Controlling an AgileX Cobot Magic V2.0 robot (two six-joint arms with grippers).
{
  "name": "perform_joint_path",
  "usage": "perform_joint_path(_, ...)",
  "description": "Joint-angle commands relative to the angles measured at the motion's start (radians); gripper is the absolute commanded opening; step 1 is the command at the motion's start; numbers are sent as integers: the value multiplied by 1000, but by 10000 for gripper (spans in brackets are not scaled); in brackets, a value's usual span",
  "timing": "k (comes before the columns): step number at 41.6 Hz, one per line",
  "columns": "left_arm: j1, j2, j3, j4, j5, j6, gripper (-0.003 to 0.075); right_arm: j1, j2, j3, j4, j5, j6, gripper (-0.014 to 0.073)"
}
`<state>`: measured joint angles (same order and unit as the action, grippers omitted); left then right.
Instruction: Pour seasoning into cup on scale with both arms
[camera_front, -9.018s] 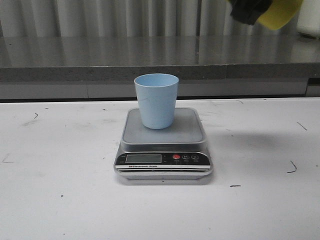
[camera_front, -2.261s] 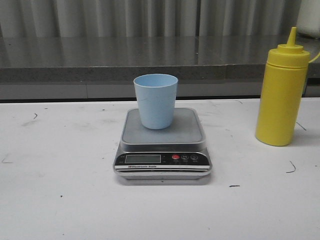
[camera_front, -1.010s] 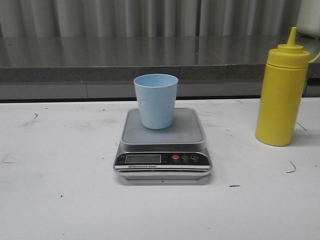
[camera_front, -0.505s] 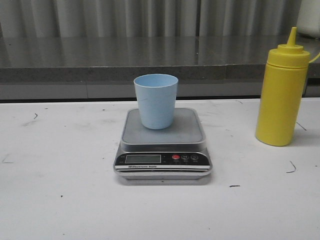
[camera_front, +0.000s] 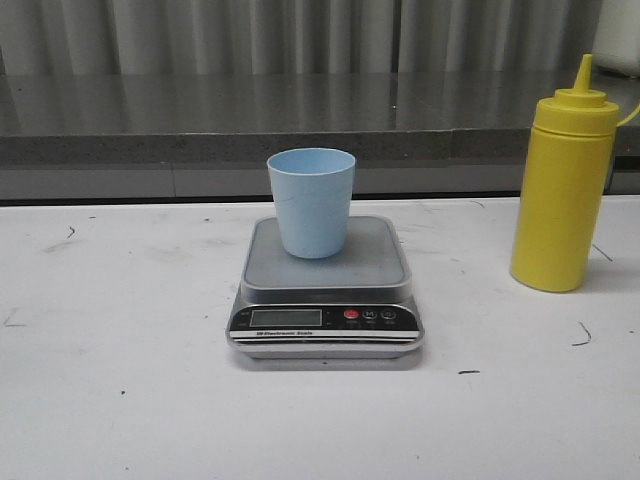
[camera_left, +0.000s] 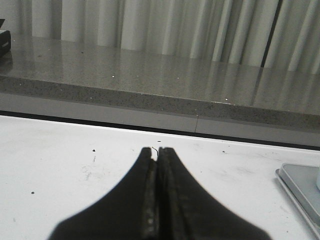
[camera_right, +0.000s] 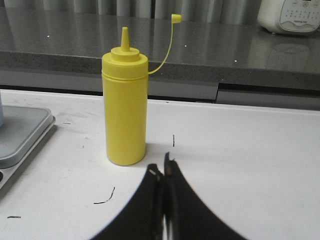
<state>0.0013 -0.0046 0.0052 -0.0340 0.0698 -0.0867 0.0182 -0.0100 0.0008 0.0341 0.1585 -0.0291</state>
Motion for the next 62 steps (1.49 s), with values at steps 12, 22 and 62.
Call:
perform_joint_path(12,-2,-18,24,-4,-87,-7,-20,-6,-18,20,-7,-165,-7,-120)
perform_joint_path(22,-2,-18,24,-4,-87,-7,-20,-6,-17,20,8,-165,-7,-120)
perform_joint_path(62,-2,-18,24,-4,-87,-7,-20,-6,-17,21,-57,-166,140,-120)
